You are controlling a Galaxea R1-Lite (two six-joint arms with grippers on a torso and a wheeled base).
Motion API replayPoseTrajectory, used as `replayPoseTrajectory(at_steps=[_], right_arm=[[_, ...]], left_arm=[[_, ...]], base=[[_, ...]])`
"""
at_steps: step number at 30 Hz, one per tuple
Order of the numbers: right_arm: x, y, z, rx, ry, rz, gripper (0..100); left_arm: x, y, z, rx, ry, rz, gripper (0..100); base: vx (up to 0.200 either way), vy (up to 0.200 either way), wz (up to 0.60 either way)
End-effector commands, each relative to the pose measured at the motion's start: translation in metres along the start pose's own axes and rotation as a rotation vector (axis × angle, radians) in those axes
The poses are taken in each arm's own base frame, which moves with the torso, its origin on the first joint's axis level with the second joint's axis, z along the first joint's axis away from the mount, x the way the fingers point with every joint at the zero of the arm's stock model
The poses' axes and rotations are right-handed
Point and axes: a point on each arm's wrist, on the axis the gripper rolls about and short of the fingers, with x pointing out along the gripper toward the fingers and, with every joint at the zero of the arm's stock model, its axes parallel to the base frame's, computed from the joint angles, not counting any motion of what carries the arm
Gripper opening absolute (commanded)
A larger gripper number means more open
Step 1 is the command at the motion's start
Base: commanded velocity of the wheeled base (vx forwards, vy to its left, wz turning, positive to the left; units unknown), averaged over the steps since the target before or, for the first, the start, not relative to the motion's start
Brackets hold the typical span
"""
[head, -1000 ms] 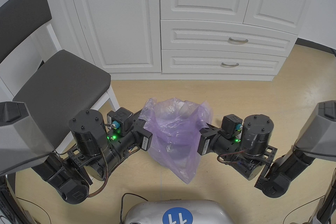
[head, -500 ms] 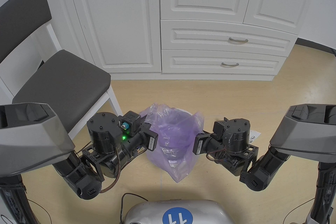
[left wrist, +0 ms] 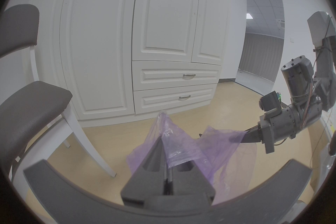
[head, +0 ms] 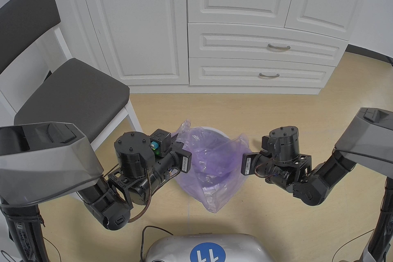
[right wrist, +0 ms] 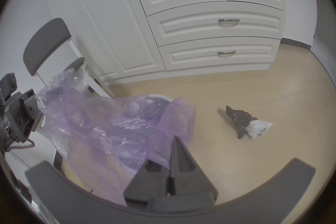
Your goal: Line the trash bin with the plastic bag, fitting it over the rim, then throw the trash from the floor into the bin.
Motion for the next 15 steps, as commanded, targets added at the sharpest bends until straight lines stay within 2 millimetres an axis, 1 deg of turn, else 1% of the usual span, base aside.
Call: replayPoseTrajectory(at_steps=[1, 4, 7, 10, 15], right_arm=[[-0.026, -0.005, 0.034, 0.016, -0.009, -0.012, 0], [-0.035, -0.006, 0.043, 0.023, 0.023, -0.025, 0], [-0.036, -0.007, 0.043, 0.027, 0.036, -0.029, 0], [-0.027, -0.007, 0.033, 0.02, 0.073, -0.032, 0], [-0.015, -0.008, 0.023, 0.013, 0.105, -0.042, 0]], left_arm=[[0.001, -0.001, 0.003, -0.014, -0.013, -0.002, 0], [0.001, -0.002, 0.005, -0.021, -0.018, -0.005, 0], [0.001, -0.003, 0.003, -0.03, -0.012, -0.007, 0], [0.006, -0.003, 0.0, -0.054, 0.0, -0.004, 0], [0.015, -0.003, -0.007, -0.114, 0.052, 0.002, 0]], base=[[0.0, 0.0, 0.0], [0.0, 0.0, 0.0], [0.0, 0.0, 0.0], [0.0, 0.0, 0.0], [0.0, 0.0, 0.0]])
